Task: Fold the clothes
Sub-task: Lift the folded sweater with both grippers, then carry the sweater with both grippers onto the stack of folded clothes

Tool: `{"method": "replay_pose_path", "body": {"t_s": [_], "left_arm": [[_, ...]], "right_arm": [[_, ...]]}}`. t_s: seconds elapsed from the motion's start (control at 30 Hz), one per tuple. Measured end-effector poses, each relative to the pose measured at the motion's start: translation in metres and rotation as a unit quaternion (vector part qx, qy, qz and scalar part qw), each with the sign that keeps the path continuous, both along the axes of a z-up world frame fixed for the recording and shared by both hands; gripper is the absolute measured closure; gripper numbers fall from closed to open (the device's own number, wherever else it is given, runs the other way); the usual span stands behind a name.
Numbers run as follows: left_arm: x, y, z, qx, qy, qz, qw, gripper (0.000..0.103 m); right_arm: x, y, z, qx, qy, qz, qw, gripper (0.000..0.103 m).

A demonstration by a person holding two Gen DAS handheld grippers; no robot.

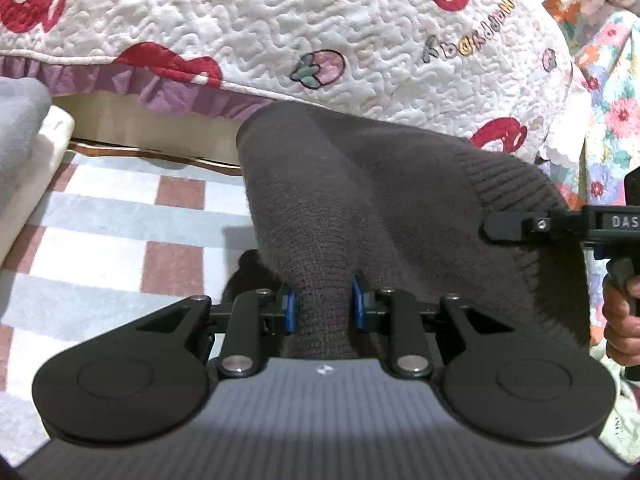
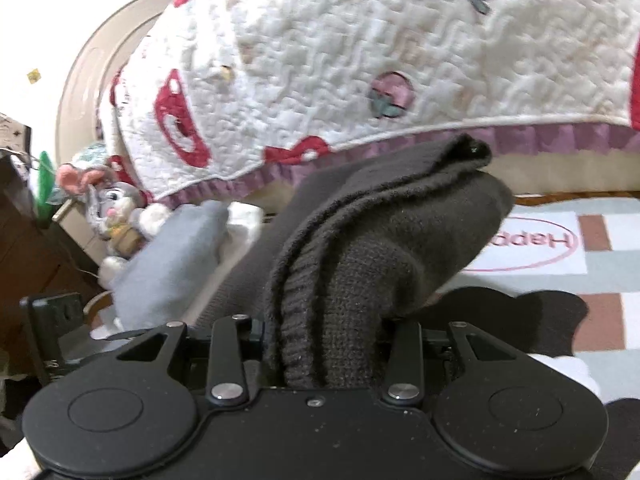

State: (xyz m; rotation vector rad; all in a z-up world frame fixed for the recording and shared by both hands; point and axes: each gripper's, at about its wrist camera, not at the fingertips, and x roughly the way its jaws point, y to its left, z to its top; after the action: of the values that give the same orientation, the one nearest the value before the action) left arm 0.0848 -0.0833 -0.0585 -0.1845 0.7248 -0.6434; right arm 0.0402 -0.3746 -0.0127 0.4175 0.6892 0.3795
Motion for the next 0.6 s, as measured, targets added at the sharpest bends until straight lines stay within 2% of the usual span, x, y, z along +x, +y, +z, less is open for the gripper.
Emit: {"method": "replay_pose_path", "body": {"t_s": [0.1,0.27,0.43,0.6], "left_arm": [[0.000,0.026,0.018,0.012,-0.004,0.017,0.9998,0.079],[-0.005,0.079,0.069,0.075,-0.036,0.060,0.9947,0.079],[0.001,0.143,0.121,0.135,-0.066,0.106,0.9829,0.079],[0.030,0.196,0.157,0.198,-0.077,0.151,0.9655,0.079]], "right_arm": [[0.006,0.022,0.011,0.016,-0.013,0.019,1.000,0.059],[0.027,0.078,0.034,0.052,-0.046,0.067,0.995,0.059],[0.062,0.146,0.066,0.087,-0.071,0.122,0.986,0.059],[0.108,0.216,0.087,0.114,-0.077,0.174,0.975,0.059]]}}
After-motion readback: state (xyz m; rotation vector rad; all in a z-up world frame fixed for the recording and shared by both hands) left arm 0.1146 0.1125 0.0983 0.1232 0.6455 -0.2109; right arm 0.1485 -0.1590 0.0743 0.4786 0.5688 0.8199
